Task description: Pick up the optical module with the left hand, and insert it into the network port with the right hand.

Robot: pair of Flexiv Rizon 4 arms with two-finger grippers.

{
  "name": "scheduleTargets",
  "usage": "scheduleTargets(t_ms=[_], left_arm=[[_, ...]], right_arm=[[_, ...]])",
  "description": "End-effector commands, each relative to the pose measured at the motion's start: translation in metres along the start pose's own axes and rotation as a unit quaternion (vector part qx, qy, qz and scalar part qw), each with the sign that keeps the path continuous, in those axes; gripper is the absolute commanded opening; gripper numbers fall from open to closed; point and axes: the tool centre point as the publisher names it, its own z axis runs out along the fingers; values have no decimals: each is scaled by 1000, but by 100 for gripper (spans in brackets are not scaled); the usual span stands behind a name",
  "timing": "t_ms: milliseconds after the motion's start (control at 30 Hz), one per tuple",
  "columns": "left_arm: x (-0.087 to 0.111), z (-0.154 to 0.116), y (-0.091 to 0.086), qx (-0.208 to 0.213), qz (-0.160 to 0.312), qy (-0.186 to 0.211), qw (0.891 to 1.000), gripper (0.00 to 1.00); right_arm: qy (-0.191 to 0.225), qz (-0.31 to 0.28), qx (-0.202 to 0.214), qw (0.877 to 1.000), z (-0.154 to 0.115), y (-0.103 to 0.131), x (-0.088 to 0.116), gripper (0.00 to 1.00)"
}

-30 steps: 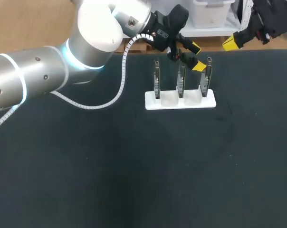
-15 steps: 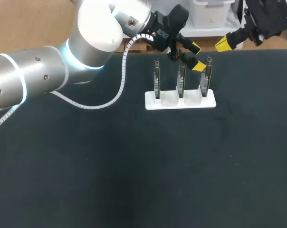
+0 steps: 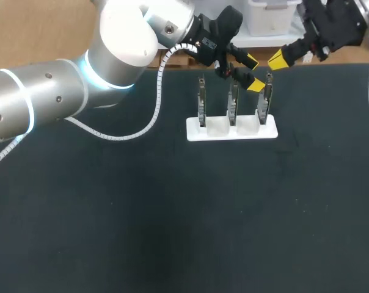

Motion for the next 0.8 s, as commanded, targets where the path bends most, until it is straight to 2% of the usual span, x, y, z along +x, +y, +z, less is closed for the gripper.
scheduleTargets(t_ms=[33, 800], left_arm=[[-1, 0, 2, 1, 0, 2, 1000, 100], [-1, 0, 2, 1, 0, 2, 1000, 100]], right_arm=[[2, 1, -2, 1000, 3, -3, 1, 0], [19, 2, -20, 1000, 10, -8, 8, 0]])
